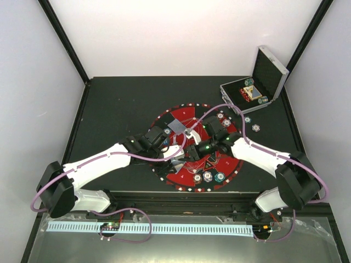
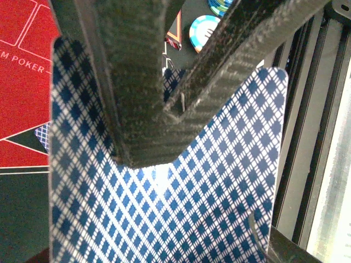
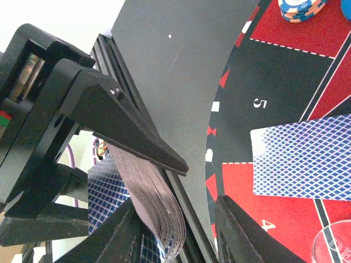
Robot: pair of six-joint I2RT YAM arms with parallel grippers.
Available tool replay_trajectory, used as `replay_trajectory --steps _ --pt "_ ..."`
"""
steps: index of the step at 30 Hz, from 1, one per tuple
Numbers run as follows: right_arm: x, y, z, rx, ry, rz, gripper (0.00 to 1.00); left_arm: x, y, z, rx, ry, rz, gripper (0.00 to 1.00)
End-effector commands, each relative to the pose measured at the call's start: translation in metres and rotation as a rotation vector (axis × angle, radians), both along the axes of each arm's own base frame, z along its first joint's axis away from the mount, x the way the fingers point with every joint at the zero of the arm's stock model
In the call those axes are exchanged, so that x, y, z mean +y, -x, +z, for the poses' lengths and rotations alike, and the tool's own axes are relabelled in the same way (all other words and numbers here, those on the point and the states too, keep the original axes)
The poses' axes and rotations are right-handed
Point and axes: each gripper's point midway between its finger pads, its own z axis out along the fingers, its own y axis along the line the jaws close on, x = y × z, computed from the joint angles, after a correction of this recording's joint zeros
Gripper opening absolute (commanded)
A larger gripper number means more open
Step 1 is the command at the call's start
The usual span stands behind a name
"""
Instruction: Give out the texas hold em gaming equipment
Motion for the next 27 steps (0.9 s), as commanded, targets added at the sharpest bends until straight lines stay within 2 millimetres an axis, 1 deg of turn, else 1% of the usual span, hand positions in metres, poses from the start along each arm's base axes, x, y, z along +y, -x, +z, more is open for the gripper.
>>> replay_trajectory --steps 1,3,5,6,9,11,16,19,23,27 --pt "-0.008 -0.008 0.005 -0.045 0.03 -0.034 0.35 -0.008 -0.001 0.022 -0.052 0.066 -0.031 0.44" --pt "-0.007 -0.008 0.008 -0.045 0.023 -0.031 0.29 -0.008 -0.001 0.022 -0.052 0.066 -0.031 0.45" --pt "-0.008 -0.007 0.009 -0.046 0.023 -0.032 0.26 -0.008 -0.002 0.022 -0.055 0.066 -0.03 0.46" --pt "-0.008 -0.007 0.01 -0.048 0.023 -0.032 0.23 -0.008 -0.002 0.022 -0.056 0.064 -0.029 0.47" --pt "-0.01 -0.007 0.014 -0.056 0.022 -0.036 0.1 -0.008 -0.002 0.022 -0.057 0.062 -0.026 0.47" --pt "-0.012 -0.008 0.016 -0.06 0.025 -0.038 0.06 -0.007 -0.003 0.022 -0.059 0.06 -0.024 0.48" --pt "-0.02 -0.011 0.018 -0.079 0.055 -0.063 0.05 -0.007 -0.003 0.021 -0.061 0.054 -0.019 0.48" --pt "-0.027 -0.015 0.019 -0.089 0.071 -0.086 0.01 -0.006 -0.006 0.021 -0.071 0.048 -0.01 0.46" --pt "-0.032 -0.017 0.022 -0.089 0.067 -0.104 0.01 -0.005 -0.006 0.019 -0.071 0.042 -0.006 0.43" --pt "-0.036 -0.021 0.023 -0.096 0.077 -0.118 0.01 -0.004 -0.007 0.02 -0.075 0.039 0.0 0.42"
